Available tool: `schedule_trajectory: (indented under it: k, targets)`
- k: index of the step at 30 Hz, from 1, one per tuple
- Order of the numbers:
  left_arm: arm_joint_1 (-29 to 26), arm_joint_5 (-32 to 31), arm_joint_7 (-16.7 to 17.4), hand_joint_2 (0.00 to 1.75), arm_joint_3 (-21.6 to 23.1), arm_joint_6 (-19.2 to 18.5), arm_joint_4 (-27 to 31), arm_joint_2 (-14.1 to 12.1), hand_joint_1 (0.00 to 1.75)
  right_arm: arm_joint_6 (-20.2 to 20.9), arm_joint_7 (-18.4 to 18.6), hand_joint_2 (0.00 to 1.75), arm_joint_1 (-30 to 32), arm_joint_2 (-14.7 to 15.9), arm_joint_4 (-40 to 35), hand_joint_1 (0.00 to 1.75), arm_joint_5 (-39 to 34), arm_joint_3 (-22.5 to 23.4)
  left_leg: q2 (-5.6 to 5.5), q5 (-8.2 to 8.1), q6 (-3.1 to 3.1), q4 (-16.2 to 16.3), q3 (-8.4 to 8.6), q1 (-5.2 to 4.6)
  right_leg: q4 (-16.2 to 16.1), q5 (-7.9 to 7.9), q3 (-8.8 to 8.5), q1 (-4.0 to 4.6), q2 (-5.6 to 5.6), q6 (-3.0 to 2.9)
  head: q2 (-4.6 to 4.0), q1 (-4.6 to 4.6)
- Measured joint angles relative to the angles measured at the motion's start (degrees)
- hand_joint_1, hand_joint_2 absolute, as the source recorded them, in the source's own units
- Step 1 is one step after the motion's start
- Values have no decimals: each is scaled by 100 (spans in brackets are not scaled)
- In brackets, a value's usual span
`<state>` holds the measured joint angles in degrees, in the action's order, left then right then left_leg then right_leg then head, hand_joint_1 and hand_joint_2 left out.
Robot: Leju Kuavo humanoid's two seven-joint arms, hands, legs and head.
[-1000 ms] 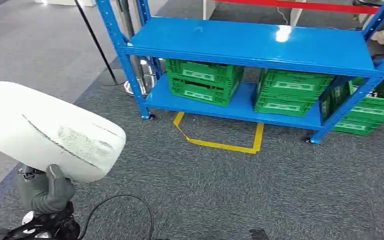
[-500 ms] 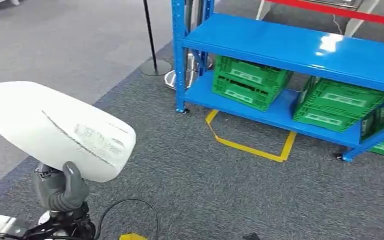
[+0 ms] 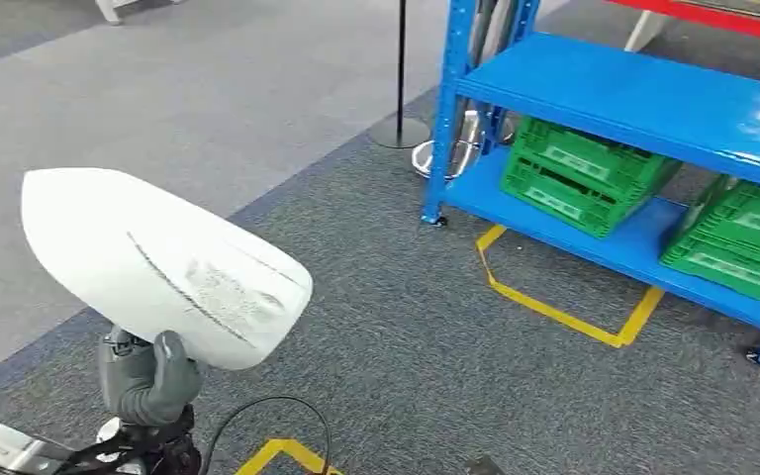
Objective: Take the parts from the cabinet and place them on the table.
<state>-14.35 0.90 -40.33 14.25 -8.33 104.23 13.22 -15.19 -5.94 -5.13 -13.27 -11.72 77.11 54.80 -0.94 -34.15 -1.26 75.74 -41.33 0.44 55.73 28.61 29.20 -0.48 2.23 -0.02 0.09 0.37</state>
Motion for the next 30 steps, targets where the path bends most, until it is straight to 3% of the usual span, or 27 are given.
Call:
schedule_trajectory:
  k: [1,2,3,4,5,6,9,10,11,12,14,15,16,17,18,19,20,21,22,24,25,26,27,29,30]
  targets:
    - [24,-20,0,175,9,33,-19,-6,175,24,115,0,20,15,0,0,-67,15,20,130,-21,-145,110,32,2,1,4,0,92,3,0,4]
    - [48,-26,0,175,18,35,-35,-9,175,28,150,0,35,24,0,0,-87,26,62,346,-36,-539,336,56,10,6,4,-3,175,12,0,4]
    - [66,-35,-2,175,26,43,-46,-9,175,37,170,0,32,28,0,0,-94,30,172,603,-45,-1117,658,71,25,18,-4,-9,240,30,0,2]
    - [71,-35,0,175,33,57,-48,-11,175,55,187,0,26,33,0,0,-100,31,407,750,-45,-1563,905,71,46,38,-9,-4,278,62,0,2]
    - [88,-41,0,175,42,76,-50,-13,175,63,213,0,27,48,0,0,-105,33,632,619,-36,-1667,968,5,60,52,6,22,313,97,0,-6]
    - [97,-57,-2,175,61,131,-50,-13,175,70,295,0,34,55,0,0,-109,39,578,653,79,-1720,935,-1,111,74,24,48,375,137,0,2]
    - [73,-46,-2,175,70,431,-50,-24,175,61,701,0,32,76,0,0,-223,61,392,667,188,-1712,869,-41,95,79,-16,25,566,208,0,2]
    - [50,-26,-2,175,55,495,-42,-13,175,55,757,0,32,83,-2,0,-343,128,329,703,244,-1745,879,-6,137,160,64,-12,452,262,0,-2]
    - [25,-28,-4,175,24,527,-26,-6,175,52,790,0,39,87,0,0,-391,182,280,713,269,-1745,868,-5,332,326,126,-16,103,271,0,29]
    - [7,-57,-4,175,9,566,-19,-4,175,57,863,0,53,87,0,0,-400,230,217,723,311,-1745,848,-7,749,563,306,-15,-91,265,0,42]
    - [-56,-103,-4,175,-13,638,7,-2,175,105,1005,0,110,90,0,0,-325,267,64,741,349,-1742,820,-36,1753,970,788,-9,-199,257,0,42]
    - [-89,-100,-4,175,-15,640,13,-2,175,122,1000,0,142,90,0,0,-284,271,-18,746,356,-1741,815,-51,2011,1005,930,-7,-208,245,0,37]
    - [-117,-85,-4,175,-20,607,22,-4,175,122,877,0,165,94,0,0,-233,275,-115,750,362,-1740,817,-64,1964,871,937,-5,-215,220,0,37]
    - [-128,-85,-4,175,-31,568,22,-2,175,105,630,0,163,94,0,0,-251,278,-199,754,362,-1738,819,-72,1677,645,826,-3,-231,192,0,39]
    - [-130,-87,-4,175,-50,513,22,9,175,77,314,0,142,94,0,0,-264,280,-288,759,358,-1735,824,-76,1180,348,607,-2,-297,159,0,37]
    - [-127,-87,-4,175,-74,461,26,20,175,54,-26,0,119,94,0,0,-225,278,-353,762,354,-1735,831,-76,662,93,367,-4,-452,125,0,37]
    - [-126,-87,-4,175,-101,422,44,28,175,39,-264,0,107,94,0,0,-177,271,-399,768,343,-1731,811,-67,324,47,230,-16,-864,105,0,35]
    - [-113,-90,-4,175,-116,406,53,31,175,33,-346,0,91,94,0,0,-151,267,-480,767,319,-1687,782,-94,164,69,165,-52,-929,111,0,24]
    - [-114,-90,-4,175,-129,398,59,31,175,28,-375,0,64,94,0,0,-148,264,-543,795,275,-1695,740,-64,172,103,110,-25,-854,143,0,39]
    - [-124,-90,-4,175,-162,391,68,39,175,26,-401,0,36,94,0,0,-142,264,-710,849,191,-1716,705,-30,170,83,96,-6,-721,119,0,33]
    - [-127,-90,-4,175,-175,391,79,39,175,24,-407,0,40,90,0,0,-144,264,-679,811,179,-1674,687,-42,92,37,72,-56,-609,90,0,26]
    - [-123,-90,-4,175,-186,389,90,39,175,24,-416,0,39,90,0,0,-140,264,-316,674,156,-1521,625,-73,78,33,55,-44,-510,74,0,22]
    - [-113,-90,-4,175,-188,387,99,39,175,24,-420,0,39,90,0,0,-137,264,-125,465,123,-1211,488,-69,78,38,51,-36,-419,58,0,-22]
    - [-113,-90,-4,175,-195,384,99,39,175,24,-420,0,50,90,0,0,-135,264,-9,30,69,-299,91,-37,84,58,50,-20,-202,36,0,-17]
    - [-114,-92,-4,175,-199,382,99,39,175,24,-420,0,49,92,0,0,-135,264,-1,-61,44,24,-46,-17,86,66,51,-19,-96,38,0,-17]
